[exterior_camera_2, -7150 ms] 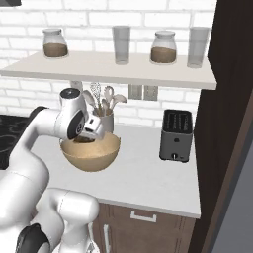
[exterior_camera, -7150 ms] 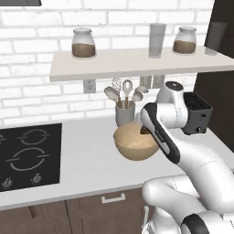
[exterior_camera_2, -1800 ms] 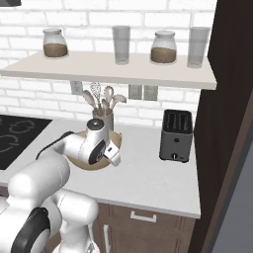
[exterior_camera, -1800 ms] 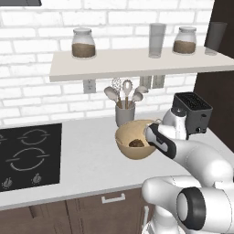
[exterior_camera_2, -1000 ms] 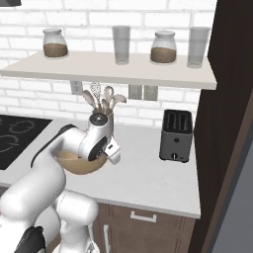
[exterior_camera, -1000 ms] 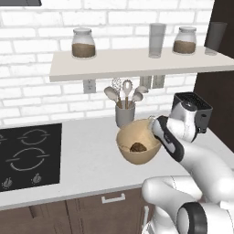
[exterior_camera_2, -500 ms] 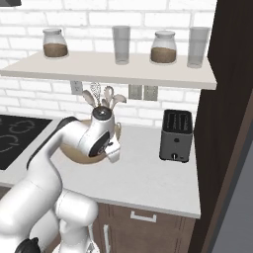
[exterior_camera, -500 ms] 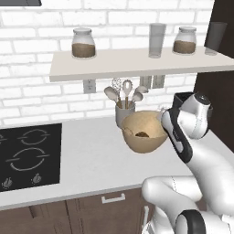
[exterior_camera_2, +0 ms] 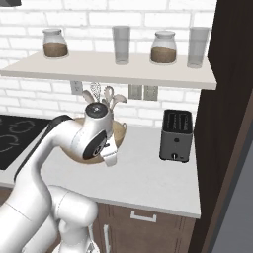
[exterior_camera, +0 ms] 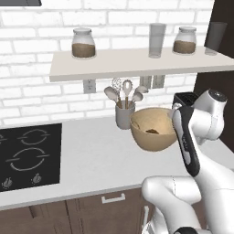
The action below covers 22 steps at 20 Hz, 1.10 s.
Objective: Open the cabinet, pick up the bread from the cabinet and place it in the basket. Then move the basket to the dining counter.
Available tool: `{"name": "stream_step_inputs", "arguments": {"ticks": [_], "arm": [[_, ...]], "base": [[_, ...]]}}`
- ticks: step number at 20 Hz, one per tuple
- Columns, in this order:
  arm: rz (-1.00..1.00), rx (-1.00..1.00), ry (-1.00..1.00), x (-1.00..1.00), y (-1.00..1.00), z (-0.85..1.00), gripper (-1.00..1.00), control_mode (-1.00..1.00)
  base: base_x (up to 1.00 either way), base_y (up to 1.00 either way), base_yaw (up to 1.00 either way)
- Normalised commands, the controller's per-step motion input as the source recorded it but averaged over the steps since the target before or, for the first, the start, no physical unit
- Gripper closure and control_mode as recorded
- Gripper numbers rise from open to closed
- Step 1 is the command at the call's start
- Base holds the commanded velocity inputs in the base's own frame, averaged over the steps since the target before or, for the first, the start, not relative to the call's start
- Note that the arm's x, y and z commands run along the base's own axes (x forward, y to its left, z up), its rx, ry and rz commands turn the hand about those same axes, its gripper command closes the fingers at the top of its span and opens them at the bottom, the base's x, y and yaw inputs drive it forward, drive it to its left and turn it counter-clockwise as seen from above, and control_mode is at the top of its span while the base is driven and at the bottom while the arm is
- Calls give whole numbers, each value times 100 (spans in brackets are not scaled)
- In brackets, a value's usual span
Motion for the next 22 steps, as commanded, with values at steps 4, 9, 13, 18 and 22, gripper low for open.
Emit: {"name": "stream_step_inputs", "arguments": {"ticks": [4,9,13,18,22], "arm": [[-1,0,0,-24,-4,28,100,-100],[0,0,0,-28,0,23,100,-100],[0,0,-1,-10,0,18,100,-100],[0,0,-2,-3,0,38,100,-100],[0,0,0,0,0,10,100,-100]], "base": [[0,0,0],[0,0,0],[0,0,0],[0,0,0],[0,0,0]]}}
